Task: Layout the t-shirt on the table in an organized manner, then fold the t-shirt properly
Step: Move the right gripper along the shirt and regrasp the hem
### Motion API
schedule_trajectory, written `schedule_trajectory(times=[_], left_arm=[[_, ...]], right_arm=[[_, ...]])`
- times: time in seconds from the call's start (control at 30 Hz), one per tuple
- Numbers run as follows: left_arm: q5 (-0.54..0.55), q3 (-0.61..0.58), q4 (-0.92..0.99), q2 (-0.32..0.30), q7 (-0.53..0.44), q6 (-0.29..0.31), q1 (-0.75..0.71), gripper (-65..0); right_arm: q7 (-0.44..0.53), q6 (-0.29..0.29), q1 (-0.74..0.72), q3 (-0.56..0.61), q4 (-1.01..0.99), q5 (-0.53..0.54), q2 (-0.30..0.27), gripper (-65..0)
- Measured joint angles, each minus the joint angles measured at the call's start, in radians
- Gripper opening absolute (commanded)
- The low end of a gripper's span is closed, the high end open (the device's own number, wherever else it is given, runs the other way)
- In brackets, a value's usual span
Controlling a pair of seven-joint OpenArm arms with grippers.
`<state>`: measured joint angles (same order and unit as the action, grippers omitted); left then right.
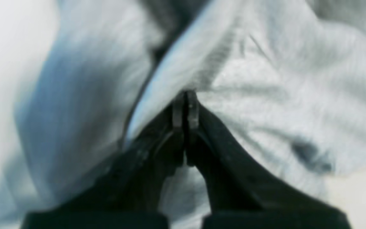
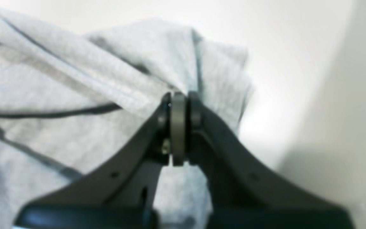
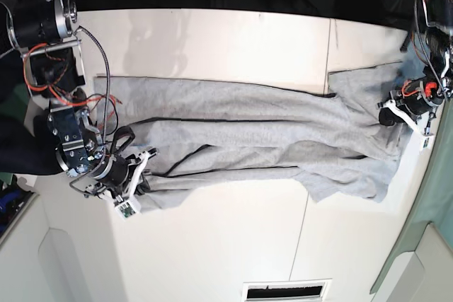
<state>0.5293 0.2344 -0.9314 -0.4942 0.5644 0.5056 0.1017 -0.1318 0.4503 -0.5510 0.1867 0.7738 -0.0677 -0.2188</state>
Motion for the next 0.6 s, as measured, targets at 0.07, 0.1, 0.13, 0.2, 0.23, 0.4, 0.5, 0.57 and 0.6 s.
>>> schedule_trajectory(times=[0.07, 0.1, 0.13, 0.2, 0.23, 0.4, 0.5, 0.57, 0.6], left_arm=[[-0.018, 0.0, 0.087, 0.0, -0.01, -0.002, 0.079, -65.0], [-0.031, 0.0, 0.124, 0.001, -0.019, 0.0, 0.11, -65.0], [-0.047, 0.001, 0.154, 0.001, -0.024, 0.0, 0.136, -65.0], [-0.091, 0.0, 0.197, 0.001, -0.023, -0.002, 0.19, -65.0], [-0.112, 0.0, 0.214, 0.001, -0.017, -0.008, 0.219, -65.0], [-0.215, -0.005, 0.234, 0.009, 0.01, -0.186, 0.314, -65.0], [-0.23, -0.004, 0.234, 0.005, 0.013, -0.191, 0.356, -65.0], [-0.226, -0.007, 0.234, 0.008, 0.011, -0.222, 0.39, -65.0], [-0.225, -0.013, 0.233, 0.008, 0.011, -0.237, 0.405, -65.0]], right_arm=[[-0.005, 0.031, 0.005, -0.004, 0.0, 0.028, -0.012, -65.0], [-0.006, 0.054, 0.009, -0.004, 0.0, 0.041, -0.018, -65.0], [-0.013, 0.067, 0.011, -0.004, 0.0, 0.062, -0.024, -65.0], [-0.027, 0.08, 0.026, -0.004, 0.001, 0.089, -0.031, -65.0], [-0.029, 0.08, 0.036, -0.005, 0.002, 0.109, -0.033, -65.0], [-0.035, 0.094, 0.103, -0.005, 0.035, 0.153, -0.031, -65.0], [-0.097, 0.096, 0.154, -0.005, 0.122, 0.181, -0.033, -65.0], [-0.151, 0.096, 0.201, -0.005, 0.206, 0.254, -0.034, -65.0], [-0.177, 0.097, 0.229, -0.005, 0.252, 0.299, -0.033, -65.0]])
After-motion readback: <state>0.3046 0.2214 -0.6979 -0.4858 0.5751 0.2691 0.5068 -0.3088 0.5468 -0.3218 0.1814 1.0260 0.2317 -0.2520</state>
